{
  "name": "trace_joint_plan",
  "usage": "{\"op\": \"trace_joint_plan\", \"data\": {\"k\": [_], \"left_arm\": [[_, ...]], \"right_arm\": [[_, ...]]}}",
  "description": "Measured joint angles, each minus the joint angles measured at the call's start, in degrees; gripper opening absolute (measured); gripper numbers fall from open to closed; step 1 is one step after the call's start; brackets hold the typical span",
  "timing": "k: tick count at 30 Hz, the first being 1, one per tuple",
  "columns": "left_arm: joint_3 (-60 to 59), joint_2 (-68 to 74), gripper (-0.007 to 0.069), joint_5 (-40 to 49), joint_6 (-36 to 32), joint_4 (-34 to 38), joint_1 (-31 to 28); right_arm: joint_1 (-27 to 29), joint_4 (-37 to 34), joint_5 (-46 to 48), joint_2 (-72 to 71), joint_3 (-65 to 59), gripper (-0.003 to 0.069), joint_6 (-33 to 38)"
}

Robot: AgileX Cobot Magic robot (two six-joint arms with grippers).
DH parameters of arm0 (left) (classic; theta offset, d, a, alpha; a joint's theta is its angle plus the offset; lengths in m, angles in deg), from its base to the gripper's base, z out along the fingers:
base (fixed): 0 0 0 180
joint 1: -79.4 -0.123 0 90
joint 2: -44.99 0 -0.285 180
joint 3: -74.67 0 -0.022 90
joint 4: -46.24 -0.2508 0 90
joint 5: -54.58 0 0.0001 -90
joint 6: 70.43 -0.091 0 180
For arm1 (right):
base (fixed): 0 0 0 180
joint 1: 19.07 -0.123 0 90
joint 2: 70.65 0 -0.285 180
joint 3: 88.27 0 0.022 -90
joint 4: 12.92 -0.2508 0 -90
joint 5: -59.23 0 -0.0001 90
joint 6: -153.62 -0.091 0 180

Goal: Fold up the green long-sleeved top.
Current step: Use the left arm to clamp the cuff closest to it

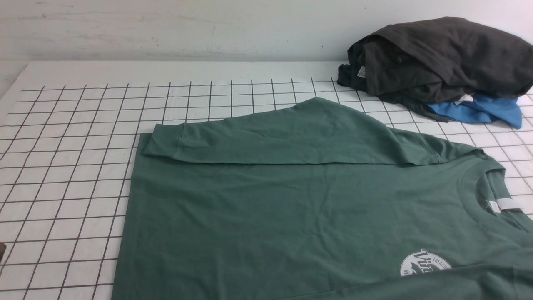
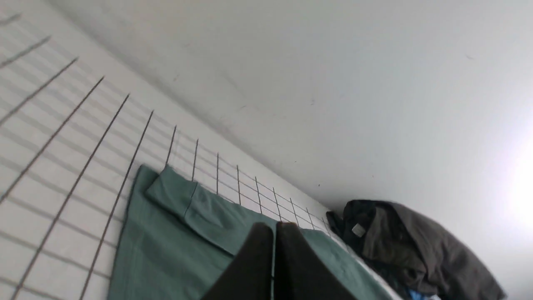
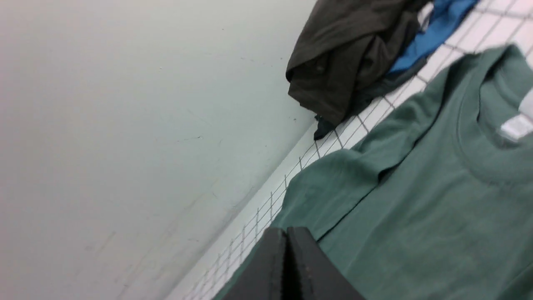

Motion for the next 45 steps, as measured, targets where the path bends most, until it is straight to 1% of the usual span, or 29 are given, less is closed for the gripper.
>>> {"op": "trace_joint_plan", "data": {"k": [3,4,5,7,10,11,12,14,16,18,21,25,27,29,30,31,32,35,38,45], "left_arm": [[5.2,3.8,-0.0007,5.0,-7.3,-0.3,0.0],[9.6,9.4,-0.0007,10.4,-12.2,-1.3,0.0],[9.6,10.2,-0.0007,11.1,-12.2,-1.3,0.0],[18.3,21.4,-0.0007,21.4,-18.5,-5.2,0.0],[24.1,28.7,-0.0007,28.8,-21.8,-8.1,0.0],[28.7,35.3,-0.0007,35.6,-24.1,-10.9,0.0],[31.0,38.6,-0.0007,38.7,-24.9,-12.4,0.3],[33.8,43.7,-0.0007,42.5,-25.8,-14.5,2.0],[34.3,48.1,-0.0007,44.6,-26.2,-16.5,5.6],[33.9,51.2,-0.0006,45.1,-26.3,-18.5,10.0],[32.3,55.3,0.0013,45.4,-26.4,-22.0,17.3],[29.9,59.9,0.0076,45.3,-25.0,-26.6,24.8],[28.0,62.5,0.0135,44.1,-23.4,-28.8,27.5],[26.8,65.2,0.0192,42.3,-21.7,-29.8,28.5],[26.5,65.5,0.0199,42.1,-21.3,-30.0,28.6],[25.8,67.5,0.0252,40.5,-20.1,-30.4,28.7],[25.3,69.4,0.0289,38.8,-19.1,-30.5,28.7],[24.7,73.6,0.0354,35.3,-17.6,-30.7,28.7],[24.7,77.9,0.0379,32.9,-17.0,-30.7,28.7],[25.0,86.4,0.0384,30.3,-16.7,-30.7,28.7]], "right_arm": [[0.0,0.6,0.0,1.5,2.3,-0.0014,6.2],[0.0,2.1,0.0,4.3,5.7,-0.0014,12.6],[0.0,2.3,0.0,4.7,5.7,-0.0014,13.2],[0.0,4.7,0.9,12.4,13.2,-0.0014,21.6],[0.0,6.4,4.0,19.0,18.7,-0.0014,25.8],[0.0,8.1,9.6,24.4,23.9,-0.0014,28.7],[-0.1,9.0,13.5,27.8,27.0,-0.0014,29.6],[-1.0,10.0,20.5,33.4,32.8,-0.0014,30.4],[-2.9,10.6,27.3,38.8,37.3,-0.0014,31.0],[-5.3,11.1,31.8,43.2,40.1,-0.0014,31.7],[-10.4,11.9,36.8,47.9,42.3,-0.0014,33.4],[-16.1,13.0,43.8,51.9,42.7,-0.0014,34.5],[-18.2,14.2,48.6,53.5,42.7,-0.0014,34.7],[-19.5,15.3,51.3,54.1,42.7,-0.0014,34.9],[-19.6,15.4,51.7,54.1,42.7,-0.0014,34.9],[-20.0,15.8,52.5,54.3,42.7,-0.0014,34.9],[-20.0,16.0,52.6,54.3,42.7,-0.0014,34.9],[-20.0,16.2,52.5,54.3,42.7,-0.0014,34.9],[-20.0,16.2,52.5,54.3,42.8,-0.0014,34.9],[-20.0,15.1,52.4,54.3,42.8,-0.0014,35.5]]}}
